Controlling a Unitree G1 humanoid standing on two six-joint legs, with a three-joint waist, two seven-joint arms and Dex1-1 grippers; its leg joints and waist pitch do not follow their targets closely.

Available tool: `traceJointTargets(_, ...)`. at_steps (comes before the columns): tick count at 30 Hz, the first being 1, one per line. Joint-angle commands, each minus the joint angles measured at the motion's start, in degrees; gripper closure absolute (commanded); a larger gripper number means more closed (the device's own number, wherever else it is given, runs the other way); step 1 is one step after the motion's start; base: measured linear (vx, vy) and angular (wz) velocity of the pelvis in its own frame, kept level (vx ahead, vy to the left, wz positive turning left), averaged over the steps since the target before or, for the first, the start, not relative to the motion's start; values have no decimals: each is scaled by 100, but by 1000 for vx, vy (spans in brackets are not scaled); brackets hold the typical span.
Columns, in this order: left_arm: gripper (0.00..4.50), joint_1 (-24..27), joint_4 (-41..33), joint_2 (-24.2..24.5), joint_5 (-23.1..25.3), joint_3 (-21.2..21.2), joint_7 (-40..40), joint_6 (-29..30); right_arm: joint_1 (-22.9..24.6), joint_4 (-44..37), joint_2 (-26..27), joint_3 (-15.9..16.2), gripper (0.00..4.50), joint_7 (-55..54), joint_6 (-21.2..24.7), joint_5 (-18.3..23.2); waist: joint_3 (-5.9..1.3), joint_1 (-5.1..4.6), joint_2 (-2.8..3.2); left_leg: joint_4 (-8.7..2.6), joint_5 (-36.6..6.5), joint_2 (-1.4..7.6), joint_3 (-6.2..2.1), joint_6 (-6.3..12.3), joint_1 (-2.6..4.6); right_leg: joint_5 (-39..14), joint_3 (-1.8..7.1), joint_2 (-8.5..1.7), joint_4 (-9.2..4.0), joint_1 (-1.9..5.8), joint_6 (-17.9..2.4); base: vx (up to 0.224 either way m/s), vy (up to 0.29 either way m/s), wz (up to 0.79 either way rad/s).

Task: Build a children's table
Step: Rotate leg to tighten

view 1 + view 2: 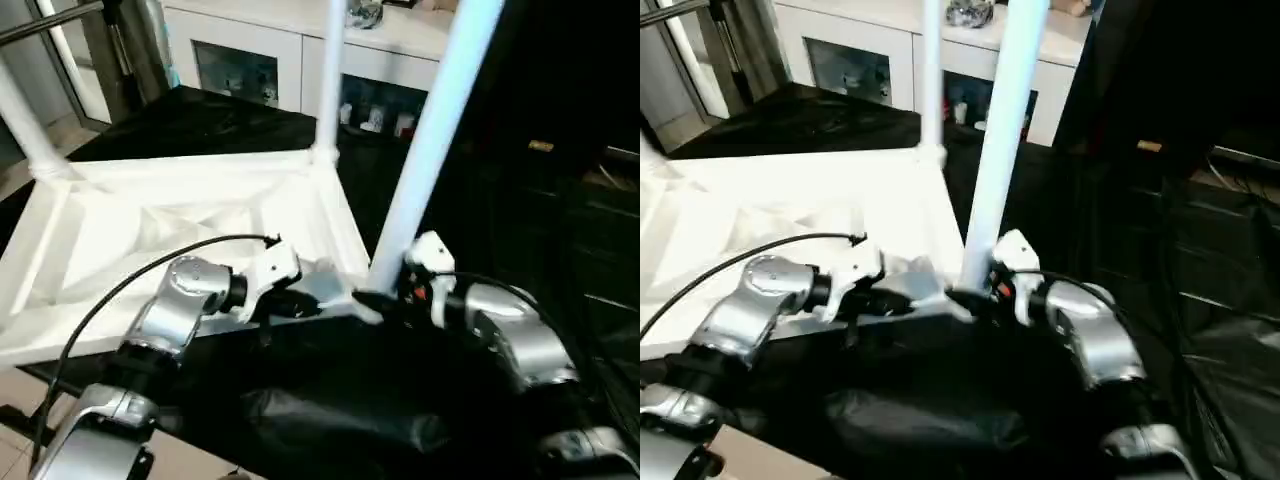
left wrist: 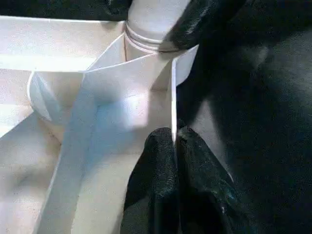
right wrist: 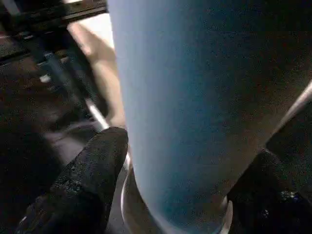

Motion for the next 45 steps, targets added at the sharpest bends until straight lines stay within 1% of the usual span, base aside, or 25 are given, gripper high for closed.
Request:
traceJointTargets(1, 450, -58, -396, -280, -448, -175, -203, -234, 217, -70, 91, 818, 136, 649, 177, 38, -213, 37, 15, -329, -969, 242, -8, 351, 38, -142, 198, -362, -314, 300, -1380, 0, 0, 0)
traceJointTargets(4, 450, -30, -449, -242, -485, -165, -304, -187, 249, -92, 90, 799, 159, 779, 197, 76, -193, 51, 14, -362, -1269, 240, -19, 176, 42, -775, 229, -386, -368, 273, -1231, 0, 0, 0)
traceJointTargets(7, 450, -16, -475, -228, -497, -160, -356, -165, 267, -142, 90, 791, 183, 872, 263, 124, -197, 71, 7, -368, -1328, 233, -23, 115, 58, -960, 244, -389, -386, 255, -1150, 0, 0, 0)
traceJointTargets(9, 450, -4, -504, -206, -516, -177, -408, -143, 282, -197, 67, 813, 205, 914, 319, 164, -208, 92, 13, -359, -1229, 231, -22, 121, 54, -800, 242, -376, -366, 260, -1149, 0, 0, 0)
traceJointTargets(13, 450, 1, -522, -186, -524, -182, -500, -99, 311, -286, 44, 850, 223, 1005, 436, 226, -238, 108, 11, -313, -842, 212, -13, 206, 36, -83, 226, -350, -287, 284, -1256, 0, 0, 0)
traceJointTargets(15, 450, -28, -464, -219, -468, -147, -378, -105, 321, -271, 82, 839, 224, 930, 454, 218, -239, 108, 15, -306, -785, 207, -11, 242, 29, 20, 218, -351, -279, 289, -1290, 0, 0, 0)
traceJointTargets(17, 450, -99, -328, -294, -346, -86, -53, -94, 322, -205, 167, 802, 224, 727, 457, 163, -232, 110, 18, -312, -886, 211, -9, 228, 37, -134, 217, -359, -298, 282, -1295, 0, 0, 0)
traceJointTargets(19, 450, -179, -182, -377, -238, -21, 297, -65, 288, -64, 286, 745, 225, 386, 461, 57, -211, 99, 11, -337, -1095, 214, -16, 156, 42, -540, 225, -370, -341, 271, -1230, 0, 0, 0)
traceJointTargets(20, 450, -272, -19, -471, -124, 51, 695, -47, 221, 175, 458, 666, 225, -170, 434, -132, -208, 91, 6, -341, -1127, 213, -18, 125, 42, -641, 231, -373, -350, 264, -1205, 0, 0, 0)
traceJointTargets(21, 450, -346, 109, -546, -43, 106, 1002, -38, 156, 388, 607, 587, 225, -648, 406, -276, -172, 66, 10, -379, -1356, 199, -29, 21, 47, -1138, 229, -382, -408, 234, -1116, 0, 0, 0)
traceJointTargets(22, 450, -444, 268, -652, 62, 170, 1392, 46, 72, 658, 834, 439, 225, -1304, 432, -410, -144, 59, 26, -406, -1692, 191, -43, -132, 93, -1925, 237, -403, -482, 188, -942, 0, 0, 0)
traceJointTargets(24, 450, -520, 367, -751, 118, 227, 1703, 138, 21, 824, 989, 333, 230, -1668, 451, -435, -146, 28, 5, -447, -1947, 200, -100, -273, 102, -2538, 243, -435, -519, 213, -691, 0, 0, 0)
traceJointTargets(25, 450, -575, 430, -837, 142, 271, 1923, 203, -18, 948, 1097, 265, 238, -1913, 458, -448, -142, 21, 15, -468, -2055, 204, -112, -277, 119, -2678, 240, -437, -553, 201, -588, 0, 0, 0)
traceJointTargets(27, 450, -652, 514, -970, 179, 320, 2240, 293, -90, 1133, 1275, 146, 245, -2318, 504, -453, -130, -2, 10, -467, -2227, 204, -104, -251, 170, -2698, 256, -419, -580, 140, -581, 0, 0, 0)
traceJointTargets(28, 450, -735, 613, -1124, 212, 358, 2572, 374, -182, 1326, 1475, 23, 250, -2753, 552, -450, -139, -20, 9, -468, -2206, 188, -102, -257, 163, -2657, 266, -410, -575, 141, -587, 0, 0, 0)
traceJointTargets(30, 450, -802, 712, -1281, 258, 360, 2859, 404, -286, 1494, 1668, -61, 251, -3139, 572, -452, -151, -15, 15, -464, -2150, 194, -107, -247, 167, -2548, 263, -418, -573, 145, -617, 0, 0, 0)
traceJointTargets(32, 450, -863, 840, -1418, 286, 376, 3059, 354, -384, 1649, 1828, -105, 252, -3433, 500, -539, -151, -5, 20, -469, -2041, 193, -101, -213, 138, -2318, 272, -408, -558, 164, -632, 0, 0, 0)
traceJointTargets(33, 450, -891, 893, -1483, 297, 358, 3085, 297, -422, 1680, 1894, -45, 252, -3384, 360, -580, -153, -15, 23, -465, -1996, 184, -91, -212, 126, -2205, 276, -395, -549, 158, -643, 0, 0, 0)
traceJointTargets(34, 450, -897, 897, -1535, 279, 313, 2982, 235, -412, 1576, 1953, 0, 197, -2955, 271, -425, -160, -6, 9, -460, -1968, 186, -89, -188, 121, -2128, 274, -405, -543, 181, -653, 0, 0, 0)
traceJointTargets(36, 450, -868, 842, -1518, 242, 253, 2803, 181, -366, 1413, 1929, 33, 183, -2550, 309, -259, -156, 5, 14, -461, -1911, 191, -80, -135, 115, -1973, 281, -395, -533, 182, -671, 0, 0, 0)
traceJointTargets(37, 450, -841, 800, -1478, 220, 226, 2695, 149, -336, 1336, 1868, 79, 177, -2412, 307, -239, -157, 7, 22, -471, -1876, 195, -90, -117, 92, -1912, 278, -396, -522, 209, -678, 0, 0, 0)
traceJointTargets(39, 450, -824, 778, -1446, 205, 205, 2629, 121, -323, 1306, 1822, 118, 153, -2335, 272, -244, -164, 25, 22, -462, -1808, 200, -79, -92, 106, -1767, 282, -395, -514, 203, -703, 0, 0, 0)
traceJointTargets(42, 450, -716, 649, -1285, 140, 123, 2250, -23, -201, 1056, 1534, 387, 146, -1835, 108, -262, -174, 49, 29, -459, -1729, 203, -78, -52, 85, -1590, 281, -397, -495, 230, -734, 0, 0, 0)
traceJointTargets(43, 450, -654, 580, -1198, 93, 82, 1995, -119, -134, 910, 1382, 489, 146, -1492, 64, -204, -189, 71, 16, -442, -1535, 200, -76, -14, 77, -1238, 270, -387, -456, 264, -802, 0, 0, 0)
traceJointTargets(45, 450, -579, 494, -1094, 51, 31, 1704, -236, -62, 741, 1226, 553, 146, -1111, 60, -134, -198, 68, 13, -418, -1343, 194, -57, 42, 71, -857, 270, -379, -418, 273, -907, 0, 0, 0)
